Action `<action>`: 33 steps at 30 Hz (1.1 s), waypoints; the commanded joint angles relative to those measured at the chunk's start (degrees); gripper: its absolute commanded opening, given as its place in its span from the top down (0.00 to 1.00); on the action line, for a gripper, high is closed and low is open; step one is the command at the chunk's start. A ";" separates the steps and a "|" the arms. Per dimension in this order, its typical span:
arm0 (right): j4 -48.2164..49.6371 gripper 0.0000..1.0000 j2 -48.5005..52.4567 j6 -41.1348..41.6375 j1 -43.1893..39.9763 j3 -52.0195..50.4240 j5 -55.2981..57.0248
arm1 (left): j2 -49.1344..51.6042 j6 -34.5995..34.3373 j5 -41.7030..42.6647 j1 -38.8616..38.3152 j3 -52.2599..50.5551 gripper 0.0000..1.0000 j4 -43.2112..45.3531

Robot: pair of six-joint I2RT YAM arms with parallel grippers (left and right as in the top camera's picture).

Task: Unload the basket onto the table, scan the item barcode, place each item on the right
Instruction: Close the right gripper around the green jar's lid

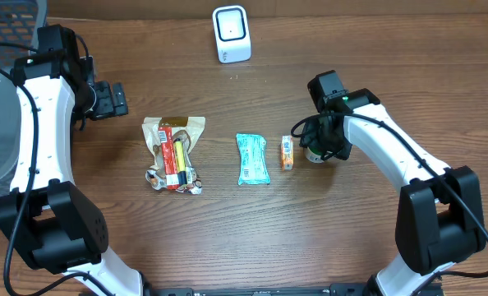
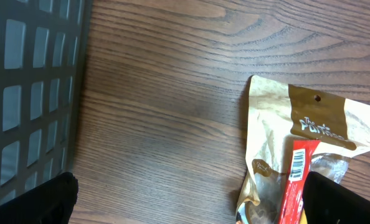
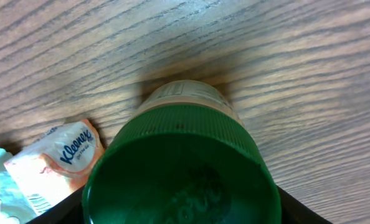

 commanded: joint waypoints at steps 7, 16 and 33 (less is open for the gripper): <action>-4.87 0.38 0.04 -16.90 0.17 -0.42 2.43 | -1.07 0.87 0.44 -0.11 1.18 0.00 0.09; -1.38 0.20 0.04 -13.84 0.15 -0.39 2.45 | -1.07 0.87 0.44 -0.11 1.18 0.00 0.09; -1.97 0.40 0.04 -8.11 0.15 -0.42 1.79 | -1.07 0.87 0.44 -0.11 1.18 0.00 0.09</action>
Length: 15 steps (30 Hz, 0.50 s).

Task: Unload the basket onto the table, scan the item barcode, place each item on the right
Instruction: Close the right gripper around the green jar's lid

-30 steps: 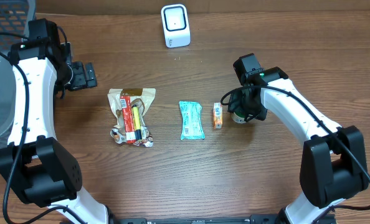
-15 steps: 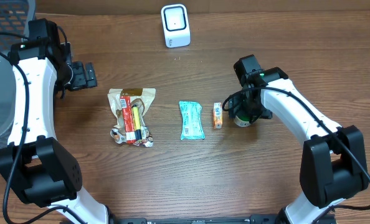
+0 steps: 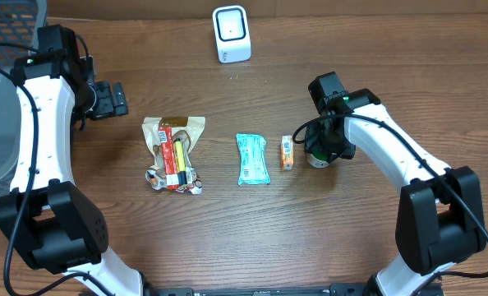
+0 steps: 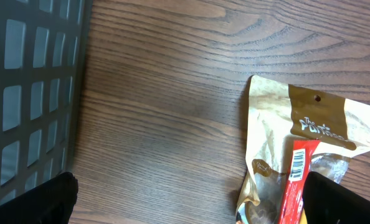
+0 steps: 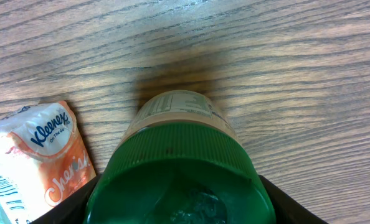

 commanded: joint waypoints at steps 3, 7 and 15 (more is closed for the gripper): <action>-0.11 0.40 0.11 -4.31 0.15 -0.33 0.22 | -1.07 0.87 0.44 -0.11 1.18 0.00 0.09; 0.07 0.35 0.11 -4.44 0.11 -0.33 -0.09 | -1.07 0.87 0.44 -0.11 1.18 0.00 0.09; 0.31 0.16 0.11 -4.20 0.11 -0.33 -1.73 | -1.07 0.87 0.44 -0.11 1.18 0.00 0.09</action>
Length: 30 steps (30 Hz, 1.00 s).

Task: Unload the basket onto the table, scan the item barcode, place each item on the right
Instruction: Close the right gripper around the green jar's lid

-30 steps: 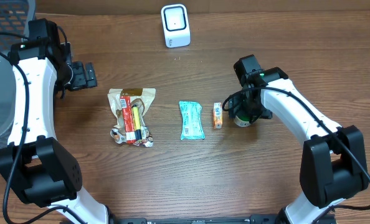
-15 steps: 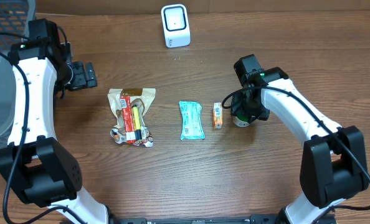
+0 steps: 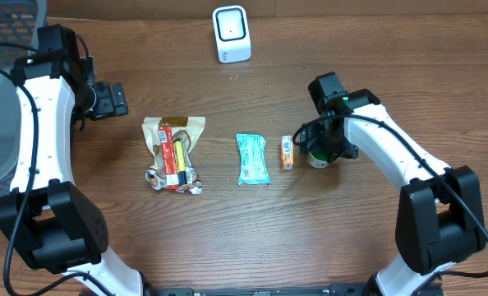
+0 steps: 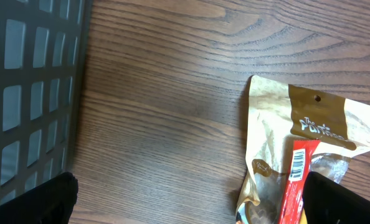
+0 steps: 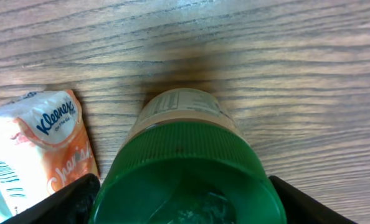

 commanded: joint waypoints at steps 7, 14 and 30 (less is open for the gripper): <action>0.66 0.14 0.09 0.22 0.13 -0.31 -0.52 | -1.07 0.87 0.42 -0.11 1.18 0.00 0.11; 1.33 0.24 0.09 0.98 0.13 -0.31 -0.50 | -1.07 0.87 0.42 -0.11 1.18 0.00 0.09; 1.90 0.01 0.09 2.67 -0.26 -0.31 -0.50 | -1.07 0.87 0.42 -0.11 1.18 0.00 0.09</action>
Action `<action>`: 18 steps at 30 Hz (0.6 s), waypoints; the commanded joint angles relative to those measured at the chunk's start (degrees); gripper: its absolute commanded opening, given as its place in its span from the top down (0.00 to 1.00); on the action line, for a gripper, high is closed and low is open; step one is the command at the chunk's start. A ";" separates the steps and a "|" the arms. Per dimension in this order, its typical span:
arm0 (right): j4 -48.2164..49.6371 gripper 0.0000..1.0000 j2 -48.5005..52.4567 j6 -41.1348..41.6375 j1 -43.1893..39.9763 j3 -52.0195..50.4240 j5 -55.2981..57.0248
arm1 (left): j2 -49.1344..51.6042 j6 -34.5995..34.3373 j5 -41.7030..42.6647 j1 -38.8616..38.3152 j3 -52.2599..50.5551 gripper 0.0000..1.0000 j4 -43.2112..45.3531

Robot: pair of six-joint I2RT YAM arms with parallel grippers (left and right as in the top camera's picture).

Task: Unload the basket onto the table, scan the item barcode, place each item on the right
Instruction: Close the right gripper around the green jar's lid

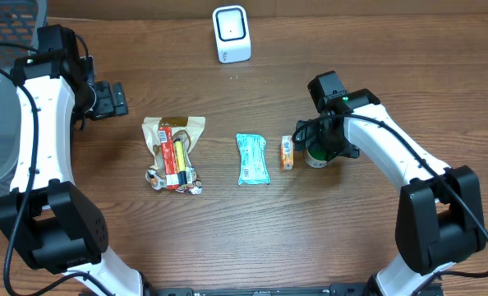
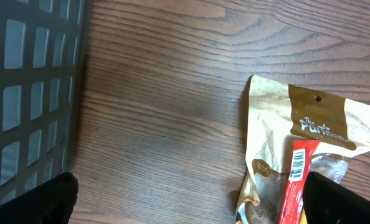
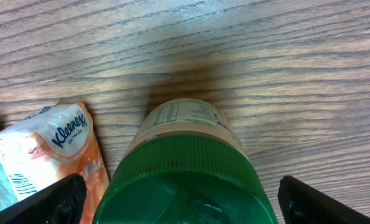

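Note:
A bottle with a green cap [image 3: 185, 180] stands upright on the table, right of an orange Kleenex pack [image 3: 54, 149]. My right gripper [image 3: 185, 202] is open around the cap, with its fingertips [image 3: 57, 202] clear of the cap on both sides. In the overhead view the bottle [image 1: 314, 156] is mostly hidden under that gripper [image 1: 319, 146]. The white scanner [image 1: 231, 33] stands at the back centre. My left gripper [image 2: 194, 205] hangs open and empty over bare wood at the far left [image 1: 111, 99].
A tan snack pouch with a red pack [image 1: 172, 152] lies left of centre, beside a teal packet [image 1: 252, 159] and the Kleenex pack [image 1: 287, 152]. A grey mesh basket fills the left edge, close to the left arm.
My right gripper's fingers stand farther from the green cap than before. The bottle still stands in the same place. The left arm has not moved.
At first my right fingers lay close against the sides of the green cap, next to the Kleenex pack. They were still close against it a moment later. Then a gap showed on both sides, and now it is wider. The left gripper stayed open throughout.

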 commanded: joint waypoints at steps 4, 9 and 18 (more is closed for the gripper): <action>0.15 0.01 0.07 0.57 -0.20 -0.28 -0.07 | -1.07 0.90 0.42 -0.11 1.18 0.00 0.09; -0.20 0.01 0.09 2.27 -0.20 -0.28 0.02 | -1.07 0.90 0.42 -0.11 1.18 0.00 0.09; 0.35 0.00 0.15 8.83 -0.20 -0.28 0.09 | -1.07 0.90 0.42 -0.11 1.18 0.00 0.09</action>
